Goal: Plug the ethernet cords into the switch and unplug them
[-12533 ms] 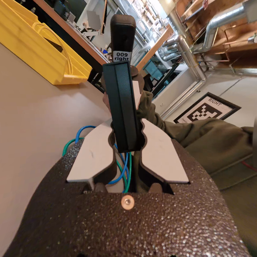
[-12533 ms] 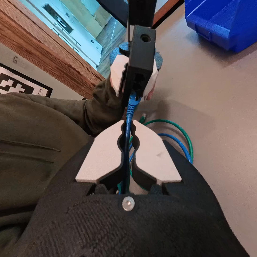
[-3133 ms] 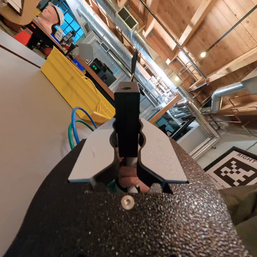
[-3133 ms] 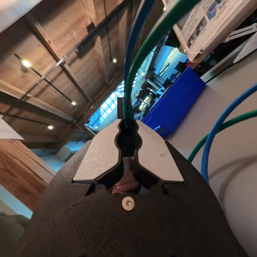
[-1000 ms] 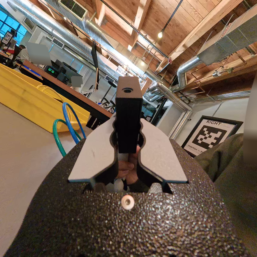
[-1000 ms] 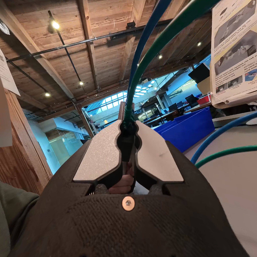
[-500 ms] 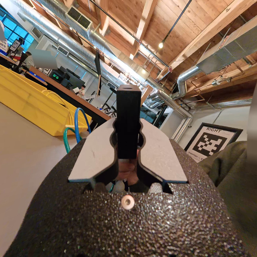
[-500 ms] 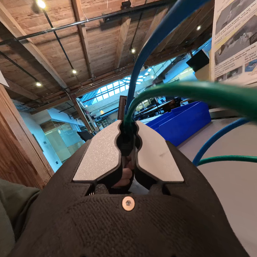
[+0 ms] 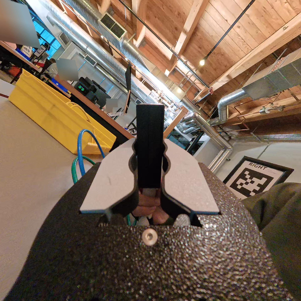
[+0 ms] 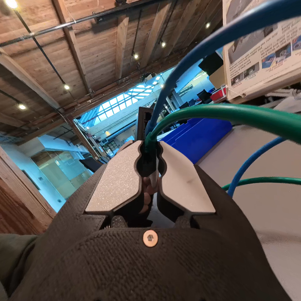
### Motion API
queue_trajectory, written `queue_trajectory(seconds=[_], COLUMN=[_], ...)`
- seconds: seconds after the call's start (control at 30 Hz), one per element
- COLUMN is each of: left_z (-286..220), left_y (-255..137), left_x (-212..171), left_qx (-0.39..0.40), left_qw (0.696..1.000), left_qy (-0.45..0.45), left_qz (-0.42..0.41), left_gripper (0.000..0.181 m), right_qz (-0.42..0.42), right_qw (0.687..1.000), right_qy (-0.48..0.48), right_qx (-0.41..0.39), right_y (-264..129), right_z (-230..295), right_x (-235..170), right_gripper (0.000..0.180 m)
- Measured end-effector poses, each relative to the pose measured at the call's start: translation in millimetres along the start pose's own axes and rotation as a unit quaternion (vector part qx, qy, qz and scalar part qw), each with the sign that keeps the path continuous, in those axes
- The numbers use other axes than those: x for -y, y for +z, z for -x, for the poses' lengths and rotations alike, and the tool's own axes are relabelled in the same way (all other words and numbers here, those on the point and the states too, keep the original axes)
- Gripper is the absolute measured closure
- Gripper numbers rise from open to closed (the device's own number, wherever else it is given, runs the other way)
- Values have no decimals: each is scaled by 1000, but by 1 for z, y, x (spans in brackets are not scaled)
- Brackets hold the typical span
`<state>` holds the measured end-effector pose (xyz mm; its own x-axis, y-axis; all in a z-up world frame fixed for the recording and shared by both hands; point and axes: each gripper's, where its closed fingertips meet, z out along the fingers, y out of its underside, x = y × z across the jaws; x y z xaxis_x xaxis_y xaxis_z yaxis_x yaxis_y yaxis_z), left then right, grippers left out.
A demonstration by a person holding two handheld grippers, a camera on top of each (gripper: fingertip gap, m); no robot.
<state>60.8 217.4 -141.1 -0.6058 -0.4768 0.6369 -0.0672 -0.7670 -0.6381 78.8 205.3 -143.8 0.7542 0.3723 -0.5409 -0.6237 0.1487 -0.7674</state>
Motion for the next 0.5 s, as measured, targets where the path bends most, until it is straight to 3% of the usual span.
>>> queue_trajectory(seconds=[0.13, 0.23, 0.27, 0.5], left_z=[3, 3, 5, 8], left_y=[1, 4, 5, 3], left_x=[-8, -22, -22, -19], left_qx=[17, 13, 20, 27], left_qw=[999, 996, 996, 997], left_qy=[17, 21, 30, 5], left_qz=[34, 82, 79, 75], left_gripper=[153, 139, 152, 154], right_qz=[-21, -19, -18, -13], right_qw=[998, 998, 999, 999], right_qy=[52, 53, 48, 32], right_qx=[4, -3, 0, -7], right_y=[-1, 0, 0, 3], right_z=[-4, -6, -4, -6], right_x=[-2, -3, -1, -2], right_gripper=[166, 165, 165, 165])
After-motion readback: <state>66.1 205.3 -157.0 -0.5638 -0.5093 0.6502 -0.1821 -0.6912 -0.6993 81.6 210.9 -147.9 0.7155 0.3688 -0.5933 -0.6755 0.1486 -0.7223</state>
